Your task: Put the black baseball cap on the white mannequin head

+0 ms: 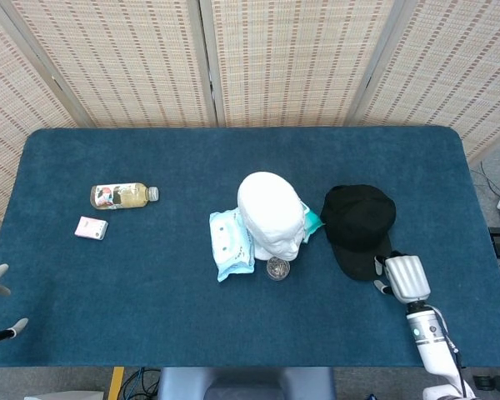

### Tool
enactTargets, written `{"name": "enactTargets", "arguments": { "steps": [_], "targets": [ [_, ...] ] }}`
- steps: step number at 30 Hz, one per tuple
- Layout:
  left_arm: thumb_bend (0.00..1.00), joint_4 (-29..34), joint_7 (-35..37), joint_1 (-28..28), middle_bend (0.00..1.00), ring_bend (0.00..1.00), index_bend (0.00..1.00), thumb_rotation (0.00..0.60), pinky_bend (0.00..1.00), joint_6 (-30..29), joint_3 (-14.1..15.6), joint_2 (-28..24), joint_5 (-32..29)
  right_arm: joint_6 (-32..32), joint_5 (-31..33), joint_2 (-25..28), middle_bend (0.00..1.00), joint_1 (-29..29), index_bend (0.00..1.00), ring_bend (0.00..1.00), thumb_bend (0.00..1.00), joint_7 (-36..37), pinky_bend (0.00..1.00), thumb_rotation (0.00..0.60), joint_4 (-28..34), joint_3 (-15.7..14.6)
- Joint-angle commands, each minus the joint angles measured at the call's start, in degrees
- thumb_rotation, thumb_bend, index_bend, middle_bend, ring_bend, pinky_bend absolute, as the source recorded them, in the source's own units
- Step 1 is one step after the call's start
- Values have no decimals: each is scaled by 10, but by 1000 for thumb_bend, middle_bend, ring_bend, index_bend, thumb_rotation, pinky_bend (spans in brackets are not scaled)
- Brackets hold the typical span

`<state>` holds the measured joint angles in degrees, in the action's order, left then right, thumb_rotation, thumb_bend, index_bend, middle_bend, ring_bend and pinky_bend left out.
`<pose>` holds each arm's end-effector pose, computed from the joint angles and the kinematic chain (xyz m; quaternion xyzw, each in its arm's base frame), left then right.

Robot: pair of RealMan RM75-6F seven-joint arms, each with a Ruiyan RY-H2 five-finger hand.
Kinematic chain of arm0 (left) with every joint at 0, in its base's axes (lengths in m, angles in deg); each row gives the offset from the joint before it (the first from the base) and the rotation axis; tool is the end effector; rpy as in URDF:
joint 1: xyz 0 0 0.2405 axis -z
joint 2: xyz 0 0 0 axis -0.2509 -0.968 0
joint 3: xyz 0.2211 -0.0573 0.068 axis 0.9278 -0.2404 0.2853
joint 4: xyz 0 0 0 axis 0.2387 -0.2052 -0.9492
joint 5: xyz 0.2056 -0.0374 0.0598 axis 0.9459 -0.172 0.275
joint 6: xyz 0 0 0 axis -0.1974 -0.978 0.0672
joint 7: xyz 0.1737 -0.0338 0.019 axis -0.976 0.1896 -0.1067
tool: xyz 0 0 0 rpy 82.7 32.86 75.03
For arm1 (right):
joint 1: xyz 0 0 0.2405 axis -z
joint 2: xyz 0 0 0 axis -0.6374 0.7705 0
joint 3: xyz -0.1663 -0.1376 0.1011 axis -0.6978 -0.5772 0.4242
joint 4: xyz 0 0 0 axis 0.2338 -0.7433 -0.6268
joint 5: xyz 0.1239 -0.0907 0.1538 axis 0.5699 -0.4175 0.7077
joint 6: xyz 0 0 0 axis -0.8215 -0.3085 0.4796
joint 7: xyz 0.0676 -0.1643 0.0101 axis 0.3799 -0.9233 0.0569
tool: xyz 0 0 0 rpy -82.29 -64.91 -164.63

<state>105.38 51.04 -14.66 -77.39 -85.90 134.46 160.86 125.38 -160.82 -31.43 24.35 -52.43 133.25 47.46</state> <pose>-0.3126 0.1869 0.1644 -0.5318 -0.4179 -0.3195 0.6637 -0.3258 -0.2796 0.0097 0.6617 -0.3477 0.3470 0.5664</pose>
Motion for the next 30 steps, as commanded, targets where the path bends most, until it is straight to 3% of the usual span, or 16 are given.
{"name": "enactTargets", "arguments": {
  "steps": [1,20,30],
  "targets": [
    [45,0,0,0,417,385,145,600,546,0,0,0,0,1,-2,-5,791,-2,645,525,0,2,666,600,-7,-1],
    [45,2,0,-1,417,385,145,600,546,-2,0,-1,2,29,-3,-53,800,-26,645,534,0,33,671,600,-99,20],
    [45,3,-2,-1,417,385,145,600,546,-1,0,0,2,58,-12,-54,774,-45,625,533,0,32,671,600,-116,31]
  ]
}}
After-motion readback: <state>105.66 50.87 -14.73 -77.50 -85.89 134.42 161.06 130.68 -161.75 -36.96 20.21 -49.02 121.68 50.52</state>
